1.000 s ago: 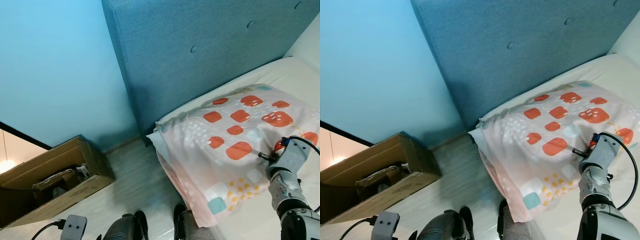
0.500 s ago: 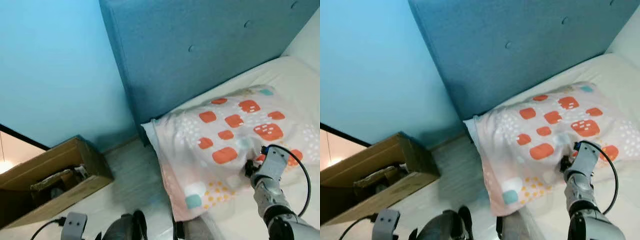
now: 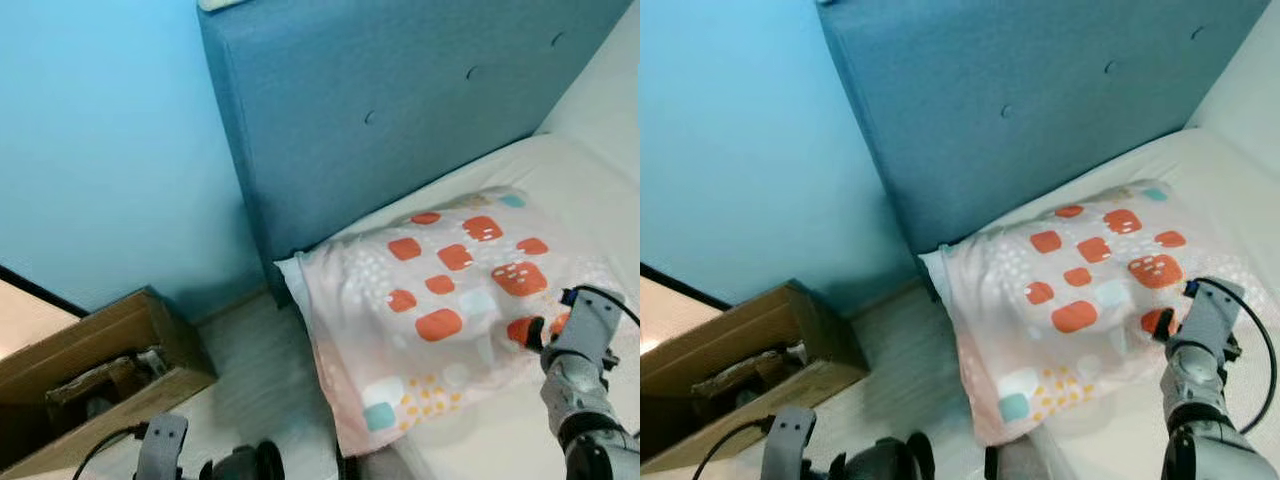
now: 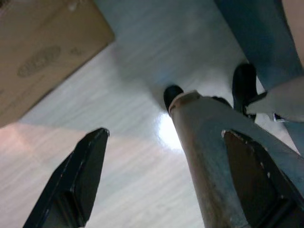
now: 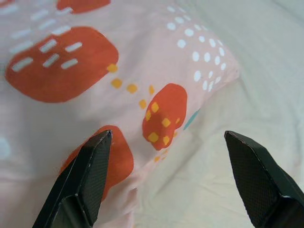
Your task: Clean up the room
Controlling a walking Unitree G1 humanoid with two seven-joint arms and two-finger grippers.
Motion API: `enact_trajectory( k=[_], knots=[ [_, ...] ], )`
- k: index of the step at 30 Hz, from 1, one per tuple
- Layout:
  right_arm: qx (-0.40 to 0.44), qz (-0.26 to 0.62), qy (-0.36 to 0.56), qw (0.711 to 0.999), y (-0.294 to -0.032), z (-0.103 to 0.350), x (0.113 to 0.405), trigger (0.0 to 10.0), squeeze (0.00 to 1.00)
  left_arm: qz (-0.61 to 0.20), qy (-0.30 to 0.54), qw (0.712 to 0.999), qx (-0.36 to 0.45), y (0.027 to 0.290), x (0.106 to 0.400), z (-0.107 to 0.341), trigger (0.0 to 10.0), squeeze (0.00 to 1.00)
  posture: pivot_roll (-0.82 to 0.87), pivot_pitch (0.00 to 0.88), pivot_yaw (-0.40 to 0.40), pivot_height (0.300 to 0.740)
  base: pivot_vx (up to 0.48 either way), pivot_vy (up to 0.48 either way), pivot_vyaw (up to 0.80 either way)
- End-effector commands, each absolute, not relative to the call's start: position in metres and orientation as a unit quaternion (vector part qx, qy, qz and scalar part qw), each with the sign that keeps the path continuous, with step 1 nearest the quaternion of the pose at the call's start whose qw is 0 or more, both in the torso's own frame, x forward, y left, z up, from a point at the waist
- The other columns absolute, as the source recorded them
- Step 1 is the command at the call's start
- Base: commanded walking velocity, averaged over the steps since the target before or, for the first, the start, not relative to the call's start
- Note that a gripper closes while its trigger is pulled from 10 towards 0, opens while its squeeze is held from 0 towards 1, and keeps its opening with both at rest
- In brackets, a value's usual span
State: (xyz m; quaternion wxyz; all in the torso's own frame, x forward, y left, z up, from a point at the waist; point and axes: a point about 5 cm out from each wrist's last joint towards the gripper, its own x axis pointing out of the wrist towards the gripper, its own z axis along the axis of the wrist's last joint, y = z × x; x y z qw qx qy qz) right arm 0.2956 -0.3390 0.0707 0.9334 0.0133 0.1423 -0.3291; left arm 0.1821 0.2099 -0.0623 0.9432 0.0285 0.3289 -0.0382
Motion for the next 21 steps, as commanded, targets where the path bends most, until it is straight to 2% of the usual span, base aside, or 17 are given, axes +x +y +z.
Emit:
enact_trajectory(
  k=[1,2,3,7,10,13,14,17,18,19,20,21],
  knots=[
    [0.029,-0.33,0.153,0.931,-0.338,0.06,0.287,10.0,1.0,-0.027,0.37,0.928,0.029,0.215,0.163,-0.074,10.0,0.0,0.12,0.241,0.011,0.72,0.0,0.0,0.0],
    [0.029,-0.33,0.153,0.931,-0.338,0.06,0.287,10.0,1.0,-0.027,0.37,0.928,0.029,0.215,0.163,-0.074,10.0,0.0,0.12,0.241,0.011,0.72,0.0,0.0,0.0],
    [0.048,-0.318,0.151,0.935,-0.333,0.055,0.287,10.0,0.0,-0.022,0.378,0.925,0.03,0.217,0.163,-0.075,10.0,0.0,0.1,0.22,0.014,0.72,0.0,0.0,0.0],
    [0.067,-0.31,0.176,0.932,-0.319,0.035,0.278,10.0,0.0,-0.013,0.401,0.915,0.036,0.221,0.161,-0.078,10.0,0.0,0.08,0.193,0.029,0.72,0.0,0.0,0.0],
    [0.108,-0.326,0.203,0.917,-0.308,0.013,0.263,10.0,0.0,-0.008,0.422,0.905,0.044,0.227,0.156,-0.082,10.0,0.0,0.07,0.18,0.04,0.72,0.0,0.0,0.0],
    [0.216,-0.373,0.162,0.888,-0.314,0.007,0.252,10.0,0.0,-0.007,0.425,0.904,0.046,0.23,0.152,-0.083,10.0,0.0,0.09,0.192,0.057,0.72,0.0,0.0,0.0],
    [0.216,-0.373,0.162,0.888,-0.314,0.007,0.252,10.0,0.0,-0.007,0.425,0.904,0.046,0.23,0.152,-0.083,10.0,0.0,0.09,0.192,0.057,0.72,0.0,0.0,0.0],
    [0.296,-0.416,0.117,0.852,-0.326,0.005,0.24,10.0,0.0,-0.007,0.429,0.902,0.05,0.235,0.145,-0.084,10.0,0.0,0.11,0.209,0.066,0.72,0.0,0.0,0.0],
    [0.296,-0.416,0.117,0.852,-0.326,0.005,0.24,10.0,0.0,-0.007,0.429,0.902,0.05,0.235,0.145,-0.084,10.0,0.0,0.11,0.209,0.066,0.72,0.0,0.0,0.0],
    [0.306,-0.426,0.111,0.844,-0.329,0.005,0.236,8.9,0.0,-0.007,0.432,0.901,0.052,0.237,0.143,-0.084,10.0,0.0,0.11,0.211,0.067,0.72,0.0,0.0,0.0],
    [0.306,-0.426,0.111,0.844,-0.329,0.005,0.236,8.9,0.0,-0.007,0.432,0.901,0.052,0.237,0.143,-0.084,10.0,0.0,0.11,0.211,0.067,0.72,0.0,0.0,0.0],
    [0.306,-0.434,0.108,0.841,-0.333,0.005,0.234,0.0,0.0,-0.007,0.435,0.899,0.055,0.239,0.14,-0.085,10.0,0.0,0.11,0.214,0.07,0.72,0.0,0.0,0.0]
  ],
)
